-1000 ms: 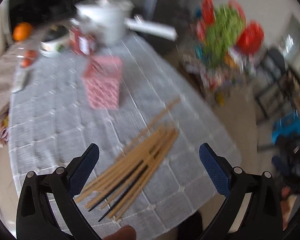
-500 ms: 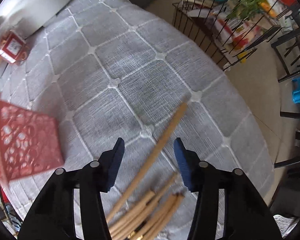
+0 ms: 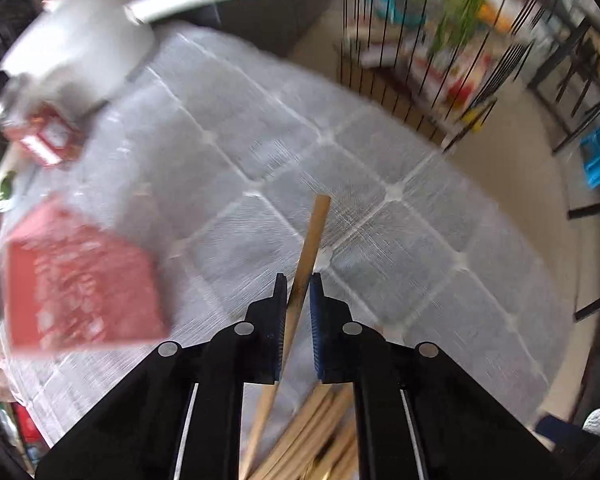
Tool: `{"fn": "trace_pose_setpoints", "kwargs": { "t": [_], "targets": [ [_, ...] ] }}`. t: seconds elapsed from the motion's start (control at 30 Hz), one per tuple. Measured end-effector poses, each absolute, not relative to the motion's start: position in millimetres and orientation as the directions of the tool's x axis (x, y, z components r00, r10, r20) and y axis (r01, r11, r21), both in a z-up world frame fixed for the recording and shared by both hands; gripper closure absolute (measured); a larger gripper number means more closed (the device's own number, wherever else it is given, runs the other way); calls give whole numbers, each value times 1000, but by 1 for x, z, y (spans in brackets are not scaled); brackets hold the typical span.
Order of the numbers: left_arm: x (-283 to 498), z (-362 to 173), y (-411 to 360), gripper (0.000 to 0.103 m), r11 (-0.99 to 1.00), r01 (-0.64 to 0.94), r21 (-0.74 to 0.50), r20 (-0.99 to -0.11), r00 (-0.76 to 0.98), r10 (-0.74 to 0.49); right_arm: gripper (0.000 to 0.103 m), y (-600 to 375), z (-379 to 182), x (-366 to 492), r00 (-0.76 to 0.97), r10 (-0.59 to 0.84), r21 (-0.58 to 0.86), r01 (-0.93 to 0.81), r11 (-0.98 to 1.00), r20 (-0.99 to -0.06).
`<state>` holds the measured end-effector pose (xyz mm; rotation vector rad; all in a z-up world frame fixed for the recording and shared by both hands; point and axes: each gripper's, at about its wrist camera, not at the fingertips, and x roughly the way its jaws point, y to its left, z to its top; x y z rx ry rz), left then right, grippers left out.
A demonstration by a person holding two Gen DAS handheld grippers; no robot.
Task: Organize utensils
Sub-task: 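Lower the left tool to the chopstick pile and grasp one chopstick, then carry the chopstick upright with the left tool and drop it into the pink holder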
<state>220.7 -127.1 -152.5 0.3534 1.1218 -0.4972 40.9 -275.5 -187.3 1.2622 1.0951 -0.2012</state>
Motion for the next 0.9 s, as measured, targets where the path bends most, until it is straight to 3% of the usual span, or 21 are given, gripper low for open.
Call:
{"fn": "trace_pose_setpoints", "kwargs": {
  "t": [0.1, 0.13, 0.2, 0.27, 0.37, 0.5, 0.63, 0.7, 0.77, 0.9],
  "targets": [
    [184, -99, -87, 94, 833, 553, 11, -856, 436, -277, 8, -250, -193, 62, 468, 423, 627, 648, 433, -776],
    [170, -80, -72, 94, 835, 549, 13, -830, 471, -297, 13, -239, -194, 71, 451, 413, 609, 644, 463, -791],
    [145, -49, -44, 95, 840, 543, 7, -779, 530, -336, 28, -218, -192, 91, 414, 386, 566, 612, 552, -824],
    [122, -19, -11, 96, 847, 531, -20, -722, 578, -380, 55, -206, -192, 101, 384, 352, 520, 593, 615, -854],
    [97, 14, 21, 96, 853, 518, -60, -642, 634, -430, 72, -198, -199, 106, 349, 305, 462, 612, 641, -886],
    [78, 40, 54, 96, 842, 520, -146, -552, 663, -506, 74, -203, -206, 110, 340, 296, 451, 643, 619, -892],
    [70, 47, 59, 96, 839, 527, -136, -546, 667, -507, 75, -207, -207, 123, 341, 320, 467, 641, 609, -884],
    [69, 48, 61, 96, 843, 520, -136, -549, 669, -501, 80, -196, -209, 133, 322, 328, 460, 632, 624, -888],
    [69, 47, 63, 96, 852, 507, -134, -552, 675, -489, 94, -193, -218, 137, 304, 340, 455, 632, 627, -890],
    [69, 44, 61, 96, 852, 506, -134, -549, 678, -489, 95, -198, -217, 129, 348, 329, 478, 628, 613, -878]
  ]
}}
